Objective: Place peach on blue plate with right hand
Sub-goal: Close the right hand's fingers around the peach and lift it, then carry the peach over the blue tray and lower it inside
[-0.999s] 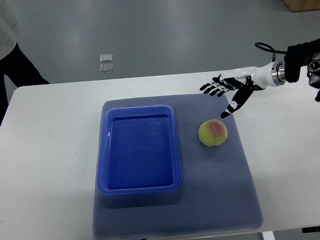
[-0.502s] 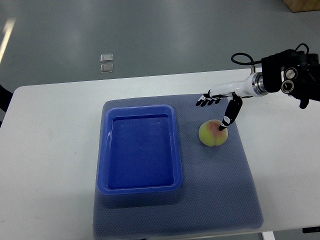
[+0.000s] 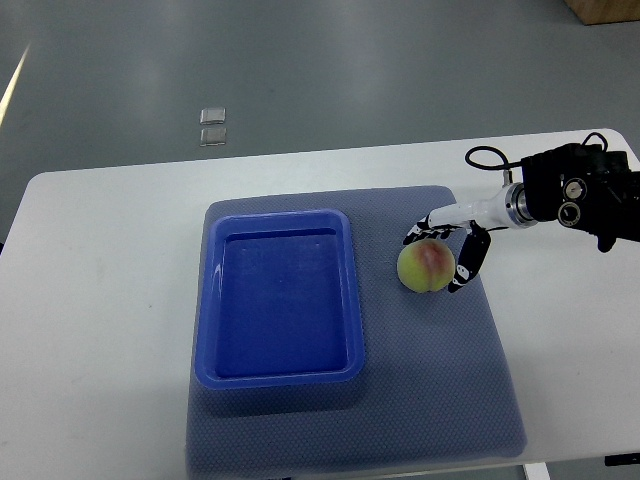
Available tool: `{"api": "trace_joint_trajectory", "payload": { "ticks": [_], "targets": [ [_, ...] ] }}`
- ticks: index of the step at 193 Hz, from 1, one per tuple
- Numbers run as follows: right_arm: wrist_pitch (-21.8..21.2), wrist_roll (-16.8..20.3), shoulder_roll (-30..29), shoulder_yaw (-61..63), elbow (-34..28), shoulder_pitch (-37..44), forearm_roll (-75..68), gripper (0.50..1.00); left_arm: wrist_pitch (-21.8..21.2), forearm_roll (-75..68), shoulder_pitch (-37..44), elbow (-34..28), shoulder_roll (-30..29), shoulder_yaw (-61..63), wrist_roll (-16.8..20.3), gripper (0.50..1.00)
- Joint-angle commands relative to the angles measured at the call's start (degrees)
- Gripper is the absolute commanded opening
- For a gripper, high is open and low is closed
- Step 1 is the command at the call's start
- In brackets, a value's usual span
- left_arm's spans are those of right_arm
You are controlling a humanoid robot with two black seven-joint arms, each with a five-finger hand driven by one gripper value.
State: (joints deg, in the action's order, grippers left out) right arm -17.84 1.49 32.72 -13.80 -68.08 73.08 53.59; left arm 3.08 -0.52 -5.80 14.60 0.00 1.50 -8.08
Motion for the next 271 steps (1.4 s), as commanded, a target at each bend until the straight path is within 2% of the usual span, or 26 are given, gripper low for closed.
{"api": "trace_joint_trajectory", "payload": {
  "ticks": [1,7,8,15,20,22,25,34,35,37,50,59,60,76,109,142,176,204,211,221,222,224,238,260,270,271],
  "targets": [
    [1.14,-0.17,-0.03,0.0,0.05,-0.92,0.11,0.889,0.0,-0.01,0.0,-0.01,0.0,0.0,0.0,1.0],
    [1.14,-0.17,-0.03,0.0,0.05,-0.92,0.11,0.889,0.0,-0.01,0.0,-0.01,0.0,0.0,0.0,1.0],
    [1.66,-0.35,0.06,0.0,0.05,-1.27,0.11,0.852,0.0,-0.01,0.0,0.07,0.0,0.0,0.0,1.0],
    [2.19,-0.35,0.06,0.0,0.14,-1.44,0.11,0.809,0.0,-0.1,0.0,0.07,0.0,0.08,0.0,1.0],
    [2.89,-0.44,-0.03,0.0,0.06,-1.71,0.11,0.756,0.0,-0.1,0.0,0.07,0.0,0.08,0.0,1.0],
    [2.89,-0.44,-0.03,0.0,0.05,-1.71,0.11,0.756,0.0,-0.1,0.0,0.07,0.0,0.08,0.0,1.0],
    [3.42,-0.44,-0.03,0.0,0.14,-1.88,0.11,0.713,0.0,-0.1,0.0,0.07,0.0,0.08,0.0,1.0],
    [3.42,-0.44,-0.03,0.0,0.14,-1.88,0.11,0.713,0.0,-0.1,0.0,0.07,0.0,0.08,0.0,1.0],
    [4.29,-0.44,-0.03,0.0,0.14,-2.15,0.11,0.606,0.0,-0.1,0.0,0.07,0.0,0.08,0.08,1.0],
    [4.3,-0.44,-0.03,0.0,0.14,-2.15,0.11,0.588,0.0,-0.1,0.0,0.07,0.0,0.0,0.0,1.0],
    [4.21,-0.35,0.32,0.27,0.14,-1.97,0.03,0.525,0.0,-0.1,0.0,0.07,0.0,0.08,0.0,1.0],
    [4.21,-0.35,0.33,0.27,0.14,-1.97,0.03,0.525,0.0,-0.1,0.0,0.07,0.0,0.08,0.0,1.0],
    [3.78,-0.44,1.11,0.62,-0.12,-1.36,-0.41,0.501,0.0,-0.1,0.0,0.07,0.0,0.08,0.0,1.0],
    [2.37,-0.53,3.58,1.76,-1.53,1.54,-1.2,0.5,0.0,-0.01,0.0,-0.01,0.0,0.0,0.0,1.0],
    [-7.03,-0.53,11.48,2.82,-9.08,15.86,-10.25,0.502,0.0,-0.01,0.0,-0.01,0.0,0.0,0.0,1.0],
    [-14.24,-0.53,16.32,2.38,-11.46,27.47,-15.18,0.513,0.0,-0.1,0.0,0.07,0.0,0.0,0.0,1.0],
    [-14.07,-0.53,15.53,2.38,-11.9,29.23,-16.32,0.517,0.0,-0.1,0.0,0.07,0.0,0.0,0.0,1.0],
    [-4.49,-0.53,6.57,-0.78,-9.7,28.7,-16.5,0.525,0.0,-0.1,0.0,0.07,0.0,0.08,0.0,1.0],
    [-2.82,-0.53,3.94,-1.75,-8.47,28.44,-16.5,0.525,0.0,-0.1,0.0,0.07,0.0,0.0,0.0,1.0],
    [-2.82,-0.53,3.93,-1.75,-8.47,28.44,-16.5,0.525,0.0,-0.1,0.0,0.07,0.0,0.0,0.0,1.0],
    [-0.64,-0.53,-0.94,-2.89,-6.82,27.83,-16.67,0.525,0.0,-0.18,0.0,0.16,0.0,0.08,0.0,1.0],
    [-0.19,-0.53,-2.21,-2.98,-6.37,27.56,-16.67,0.525,0.0,-0.18,0.0,0.16,0.0,0.08,0.0,1.0],
    [0.96,-0.53,-8.29,-3.51,-3.55,25.8,-16.85,0.527,0.0,-0.18,0.0,0.16,0.0,0.08,0.08,1.0],
    [1.93,-0.53,-19.62,-3.51,4.62,20.88,-16.94,0.529,0.0,-0.01,0.0,0.07,0.0,0.0,0.08,1.0],
    [1.93,-0.53,-19.63,-3.51,4.63,20.88,-16.94,0.529,0.0,-0.01,0.0,0.07,0.0,0.0,0.08,1.0],
    [2.45,-0.53,-23.98,-3.51,8.02,18.53,-16.85,0.527,0.0,-0.01,0.0,-0.01,0.0,0.0,0.0,1.0]
  ]
}}
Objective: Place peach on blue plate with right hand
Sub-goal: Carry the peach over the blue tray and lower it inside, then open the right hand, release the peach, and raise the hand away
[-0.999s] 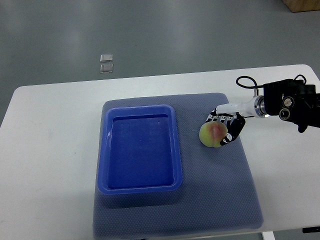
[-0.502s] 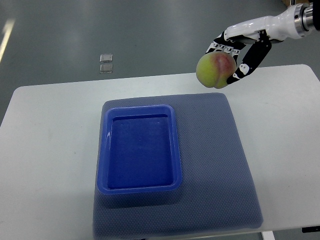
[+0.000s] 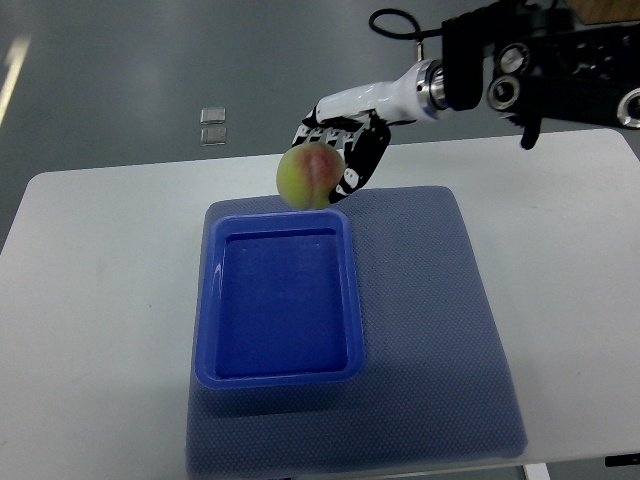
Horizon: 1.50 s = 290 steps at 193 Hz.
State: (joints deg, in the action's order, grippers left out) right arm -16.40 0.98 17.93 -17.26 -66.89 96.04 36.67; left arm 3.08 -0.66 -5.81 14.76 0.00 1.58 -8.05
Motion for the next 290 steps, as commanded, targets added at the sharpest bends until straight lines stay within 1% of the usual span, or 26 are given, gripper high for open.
{"api": "trace_joint_trajectory", "payload": {
  "ticks": [1,23,33,34,69,76,86,87,88,89,92,95,101,111,120,126,157,172,191,222,234,235,251,279,289,290],
  "targets": [
    [1.02,-0.02,-9.22,-0.06,6.86,-4.46,0.07,0.527,0.0,0.13,0.01,-0.17,0.0,-0.08,-0.04,1.0],
    [1.28,0.07,-16.34,-0.23,12.13,-9.55,0.77,0.529,0.0,0.22,0.01,-0.43,0.0,-0.17,-0.04,1.0],
    [1.28,0.07,-16.34,-0.23,12.13,-9.55,0.77,0.529,0.0,0.22,0.01,-0.43,0.0,-0.17,-0.04,1.0],
    [1.46,0.16,-17.93,-0.32,14.22,-11.56,1.29,0.531,0.0,0.22,0.01,-0.52,0.0,-0.17,-0.04,1.0],
    [1.55,0.16,-17.93,-0.32,16.53,-15.36,3.05,0.547,0.0,0.22,0.01,-0.43,0.0,-0.08,-0.04,1.0],
    [1.55,0.16,-17.93,-0.32,17.67,-16.41,3.32,0.572,0.0,0.22,0.01,-0.26,0.0,0.0,-0.04,1.0],
    [1.55,0.16,-17.93,-0.32,17.67,-16.41,3.32,0.572,0.0,0.22,0.01,-0.26,0.0,0.0,-0.04,1.0],
    [1.46,0.25,-17.93,-0.32,18.02,-16.58,3.49,0.627,0.0,0.22,0.01,-0.26,0.0,0.0,0.05,1.0],
    [1.46,0.25,-17.93,-0.32,18.02,-16.59,3.49,0.627,0.0,0.22,0.01,-0.26,0.0,0.0,0.05,1.0],
    [1.46,0.25,-17.93,-0.32,18.02,-16.67,3.49,0.649,0.0,0.22,0.01,-0.34,0.0,0.0,-0.03,1.0],
    [1.37,0.25,-17.93,-0.32,18.02,-16.67,3.58,0.67,0.0,0.22,0.01,-0.34,0.0,0.0,-0.04,1.0],
    [1.2,0.25,-17.93,-0.41,18.02,-16.76,3.76,0.711,0.0,0.22,0.01,-0.34,0.0,0.0,-0.04,1.0],
    [1.11,0.25,-17.93,-0.41,18.02,-16.85,3.93,0.756,0.0,0.22,0.01,-0.43,0.0,0.0,-0.04,1.0],
    [0.84,0.25,-17.93,-0.41,18.02,-16.85,4.2,0.791,0.0,0.22,0.01,-0.52,0.0,0.0,-0.04,1.0],
    [0.58,0.34,-17.93,-0.41,18.02,-16.85,4.2,0.878,0.0,0.22,0.01,-0.52,0.0,0.0,-0.04,1.0],
    [0.49,0.34,-17.93,-0.41,18.02,-16.94,4.2,0.901,0.0,0.22,0.01,-0.52,0.0,-0.08,-0.04,1.0],
    [-0.21,0.51,-17.93,-0.32,17.76,-16.15,4.02,0.921,0.0,0.22,0.01,-0.52,0.0,-0.08,-0.04,1.0],
    [-0.74,0.6,-16.43,0.65,17.32,-12.72,3.32,0.93,0.0,0.22,0.01,-0.43,0.0,-0.08,-0.04,1.0],
    [-0.65,0.6,-12.3,3.81,15.65,-10.35,2.79,0.93,0.0,0.22,0.01,-0.43,0.0,-0.08,-0.04,1.0],
    [-0.39,-0.28,-0.27,18.04,13.63,-11.92,-2.21,0.93,0.0,0.22,0.01,-0.43,0.0,-0.08,-0.04,1.0],
    [-0.39,-0.28,0.53,19.19,13.54,-12.54,-2.83,0.93,0.0,0.22,0.01,-0.43,0.0,-0.08,-0.04,1.0],
    [-0.13,-1.06,4.1,25.8,13.36,-17.24,-7.27,0.93,0.0,0.22,0.01,-0.35,0.0,-0.08,0.05,1.0],
    [-0.03,-3.27,7.12,39.48,13.19,-26.51,-14.95,0.93,0.0,0.13,0.01,0.01,0.0,-0.08,-0.04,1.0],
    [0.05,-5.64,6.42,57.94,13.89,-40.75,-23.57,0.93,0.0,-0.04,0.01,0.09,0.0,0.0,-0.04,1.0],
    [0.05,-5.64,6.42,57.95,13.89,-40.76,-23.58,0.93,0.0,-0.04,0.01,0.09,0.0,0.0,-0.04,1.0],
    [0.4,-6.42,4.59,63.52,14.58,-45.45,-25.93,0.93,0.0,0.04,0.01,0.01,0.0,0.0,-0.04,1.0]
  ]
}}
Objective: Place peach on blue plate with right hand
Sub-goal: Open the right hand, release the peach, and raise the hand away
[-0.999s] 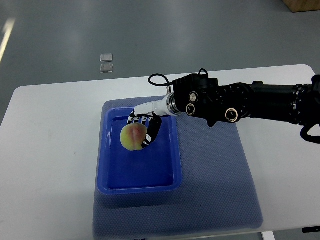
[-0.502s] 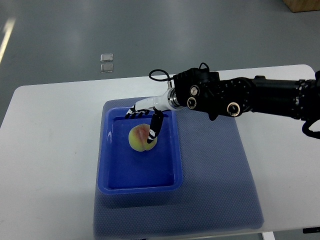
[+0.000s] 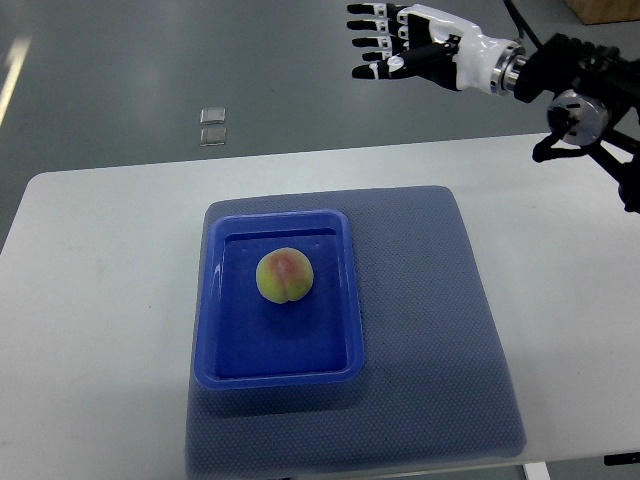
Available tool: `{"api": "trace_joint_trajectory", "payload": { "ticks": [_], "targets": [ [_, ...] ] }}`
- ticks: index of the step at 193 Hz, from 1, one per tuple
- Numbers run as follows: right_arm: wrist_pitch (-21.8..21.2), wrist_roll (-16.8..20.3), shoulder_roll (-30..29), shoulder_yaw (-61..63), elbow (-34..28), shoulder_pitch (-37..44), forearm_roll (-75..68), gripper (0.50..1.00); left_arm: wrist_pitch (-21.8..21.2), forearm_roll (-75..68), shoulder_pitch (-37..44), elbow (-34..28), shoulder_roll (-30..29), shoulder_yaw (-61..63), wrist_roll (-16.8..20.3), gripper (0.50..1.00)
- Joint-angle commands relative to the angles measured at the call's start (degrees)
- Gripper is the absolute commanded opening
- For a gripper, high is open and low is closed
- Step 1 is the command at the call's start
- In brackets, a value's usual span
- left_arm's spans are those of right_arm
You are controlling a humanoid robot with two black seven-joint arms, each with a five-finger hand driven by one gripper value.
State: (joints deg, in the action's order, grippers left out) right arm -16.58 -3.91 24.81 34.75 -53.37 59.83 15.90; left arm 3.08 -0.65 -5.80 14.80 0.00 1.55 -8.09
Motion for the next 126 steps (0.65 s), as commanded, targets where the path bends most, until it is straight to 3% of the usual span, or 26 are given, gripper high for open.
{"api": "trace_joint_trajectory", "payload": {
  "ticks": [1,37,73,126],
  "targets": [
    [0.59,-1.53,-2.31,11.56,1.07,-9.29,-5.18,0.93,0.0,0.04,0.0,-0.03,0.0,0.03,0.0,1.0],
    [0.94,-7.16,-13.29,24.39,8.54,-20.71,-5.88,0.93,0.0,0.04,0.0,0.05,0.0,-0.06,0.0,1.0],
    [0.5,-9.44,-16.1,27.91,11.71,-22.91,-6.23,0.93,0.0,-0.05,0.0,0.05,0.0,0.03,0.0,1.0],
    [0.85,-9.44,-16.37,28.79,11.8,-23.0,-6.23,0.93,0.09,-0.05,-0.08,0.05,0.0,0.03,0.0,1.0]
  ]
}}
